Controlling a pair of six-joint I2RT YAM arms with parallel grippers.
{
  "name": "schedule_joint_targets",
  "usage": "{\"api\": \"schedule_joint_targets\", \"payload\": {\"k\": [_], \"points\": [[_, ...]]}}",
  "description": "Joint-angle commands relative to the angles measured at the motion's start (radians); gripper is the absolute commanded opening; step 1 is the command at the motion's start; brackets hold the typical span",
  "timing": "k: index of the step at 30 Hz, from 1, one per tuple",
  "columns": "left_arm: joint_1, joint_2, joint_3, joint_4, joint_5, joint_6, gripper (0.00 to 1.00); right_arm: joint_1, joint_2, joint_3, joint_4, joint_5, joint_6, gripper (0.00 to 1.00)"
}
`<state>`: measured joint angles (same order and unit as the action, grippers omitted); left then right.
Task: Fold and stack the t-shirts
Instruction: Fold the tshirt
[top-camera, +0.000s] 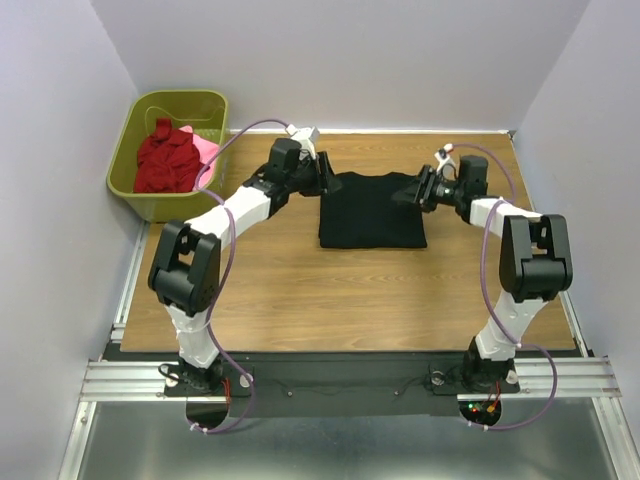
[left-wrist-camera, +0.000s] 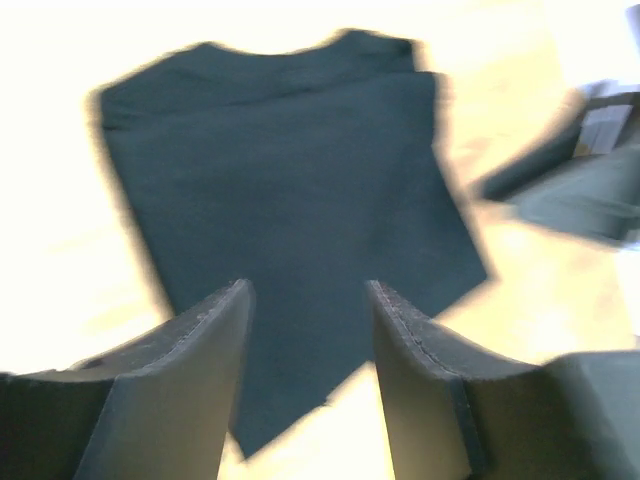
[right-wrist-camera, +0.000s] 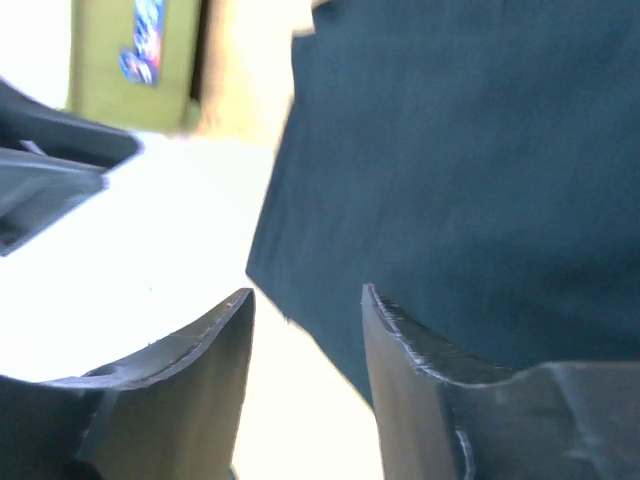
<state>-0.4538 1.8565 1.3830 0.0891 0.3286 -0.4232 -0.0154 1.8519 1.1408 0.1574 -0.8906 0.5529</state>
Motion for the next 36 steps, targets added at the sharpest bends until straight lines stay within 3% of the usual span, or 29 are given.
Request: {"api": "schedule_joint_targets", "payload": {"k": [1,2,6,12,16,19,22,25,26,28,33,36], "points": [[-0.069,-0.042,-0.11,0.067,0.044,-0.042,0.52,0.014,-0.008,-0.122,0.042,-0.022,-0.007,0.49],[-0.071,-0.025,-0.128,0.069,0.044,-0.048,0.48,0.012,-0.007,-0.14,0.042,-0.012,-0.021,0.44],[-0.071,0.035,-0.208,0.093,0.02,-0.046,0.32,0.006,0.015,-0.229,0.042,0.047,-0.068,0.38],[-0.059,0.089,-0.269,0.072,0.007,-0.051,0.26,-0.037,0.04,-0.254,0.041,0.067,-0.09,0.37],[-0.057,-0.017,-0.283,0.041,-0.019,-0.049,0.27,-0.021,-0.034,-0.216,0.025,0.007,-0.059,0.37],[-0.059,-0.101,-0.268,-0.006,-0.072,-0.034,0.39,0.043,-0.092,-0.173,0.013,-0.027,-0.018,0.38],[-0.054,-0.256,-0.271,-0.052,-0.159,0.0,0.58,0.152,-0.092,-0.087,0.016,-0.044,0.019,0.39],[-0.03,-0.38,-0.306,-0.088,-0.256,0.043,0.73,0.251,-0.036,0.0,0.019,-0.044,0.044,0.39],[-0.022,-0.411,-0.32,-0.116,-0.285,0.058,0.85,0.273,-0.019,0.019,0.021,-0.042,0.045,0.39],[-0.008,-0.465,-0.357,-0.149,-0.411,0.09,0.96,0.322,0.035,0.068,0.028,-0.042,0.057,0.39],[0.004,-0.646,-0.496,-0.198,-0.646,0.159,0.99,0.351,0.15,0.054,0.126,-0.074,0.119,0.39],[0.004,-0.753,-0.577,-0.164,-0.703,0.153,0.99,0.351,0.213,0.033,0.153,-0.094,0.125,0.38]]}}
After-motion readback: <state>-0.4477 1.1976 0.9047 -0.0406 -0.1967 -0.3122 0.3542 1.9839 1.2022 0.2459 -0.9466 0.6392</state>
